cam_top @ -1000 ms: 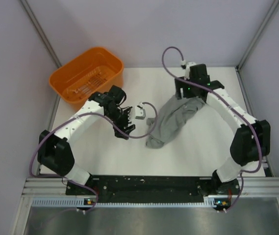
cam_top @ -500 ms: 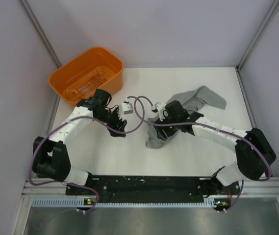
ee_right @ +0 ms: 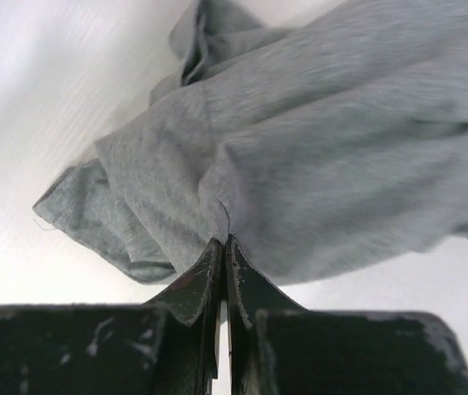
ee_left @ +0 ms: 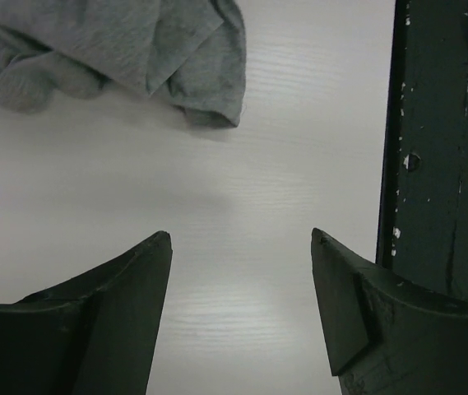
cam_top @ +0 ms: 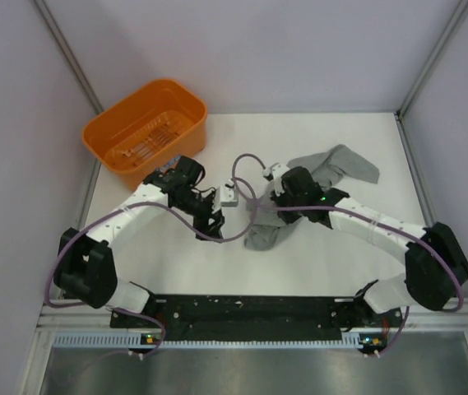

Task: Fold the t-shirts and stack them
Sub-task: Flatten out the tshirt

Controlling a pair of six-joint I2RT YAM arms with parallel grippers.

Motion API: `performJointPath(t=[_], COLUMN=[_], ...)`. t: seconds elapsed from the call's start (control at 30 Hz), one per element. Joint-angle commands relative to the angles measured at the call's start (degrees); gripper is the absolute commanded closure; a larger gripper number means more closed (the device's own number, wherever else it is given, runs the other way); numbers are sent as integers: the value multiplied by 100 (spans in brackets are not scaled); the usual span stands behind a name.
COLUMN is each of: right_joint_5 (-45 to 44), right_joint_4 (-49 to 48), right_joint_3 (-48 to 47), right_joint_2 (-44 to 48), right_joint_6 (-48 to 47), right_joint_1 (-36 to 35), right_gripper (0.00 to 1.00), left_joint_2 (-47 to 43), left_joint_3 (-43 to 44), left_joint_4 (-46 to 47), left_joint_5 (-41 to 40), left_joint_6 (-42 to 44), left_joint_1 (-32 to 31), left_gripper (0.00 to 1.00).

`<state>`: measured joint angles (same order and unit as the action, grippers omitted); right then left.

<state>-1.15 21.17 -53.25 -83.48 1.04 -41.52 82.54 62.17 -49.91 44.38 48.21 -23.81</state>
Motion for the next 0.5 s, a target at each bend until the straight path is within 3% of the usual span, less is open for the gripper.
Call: performJointPath(t=[0.0, 0.13, 0.33, 0.47], right_joint_5=[499, 915, 844, 871], right_joint_4=[10, 211, 458, 537], right_joint_3=[-255, -440, -730, -923], right_joint_2=[1139, 1588, 2134, 2354], right_joint_6=[546, 634, 740, 714], right_joint_1=[801, 1216, 1637, 1892], right_gripper=[100, 100, 100, 100], left_joint_2=[121, 761, 1553, 1940], left_joint_3=[128, 321, 392, 348], left_joint_4=[620, 1369, 2019, 2363], left_joint_5=[-68, -982, -1808, -2617], left_joint_6=[330, 233, 268, 286], left_joint_1=[-772, -1581, -2547, -2786], left_gripper=[24, 16, 15, 18])
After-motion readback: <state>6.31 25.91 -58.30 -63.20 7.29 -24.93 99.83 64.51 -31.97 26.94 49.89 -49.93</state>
